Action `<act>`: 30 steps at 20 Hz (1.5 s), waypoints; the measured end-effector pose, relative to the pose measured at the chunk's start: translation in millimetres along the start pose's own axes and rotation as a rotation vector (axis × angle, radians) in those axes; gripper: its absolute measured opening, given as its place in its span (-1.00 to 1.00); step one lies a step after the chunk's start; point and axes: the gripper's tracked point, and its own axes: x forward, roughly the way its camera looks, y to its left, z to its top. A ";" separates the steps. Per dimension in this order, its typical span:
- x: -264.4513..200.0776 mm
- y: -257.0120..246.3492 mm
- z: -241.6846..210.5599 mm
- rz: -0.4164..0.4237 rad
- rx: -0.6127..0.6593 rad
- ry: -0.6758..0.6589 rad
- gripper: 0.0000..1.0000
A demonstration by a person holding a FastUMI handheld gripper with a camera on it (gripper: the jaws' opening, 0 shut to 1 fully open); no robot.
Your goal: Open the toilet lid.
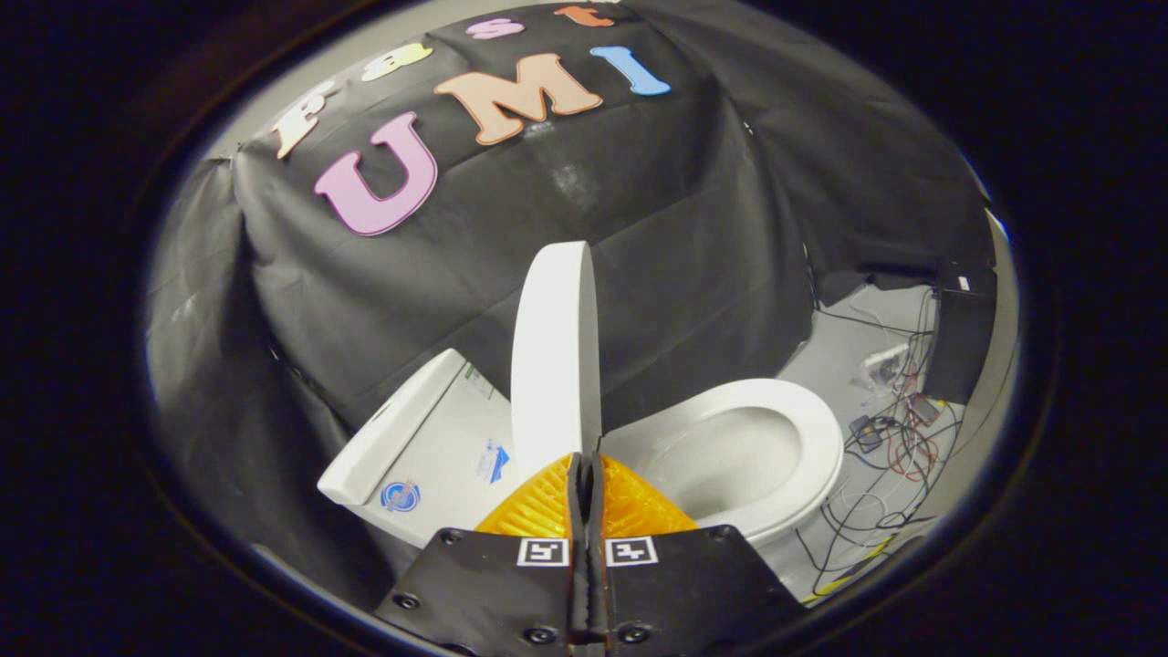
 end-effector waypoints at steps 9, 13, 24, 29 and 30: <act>2.2 32.9 3.0 0.037 -0.093 -0.002 -0.99; 1.3 48.4 3.4 0.059 -0.098 0.007 -0.99; 7.3 92.0 -0.4 0.094 -0.250 0.040 -0.99; 10.6 116.5 -7.3 0.119 -0.299 0.051 -0.99; 11.3 120.8 -9.3 0.124 -0.306 0.053 -0.99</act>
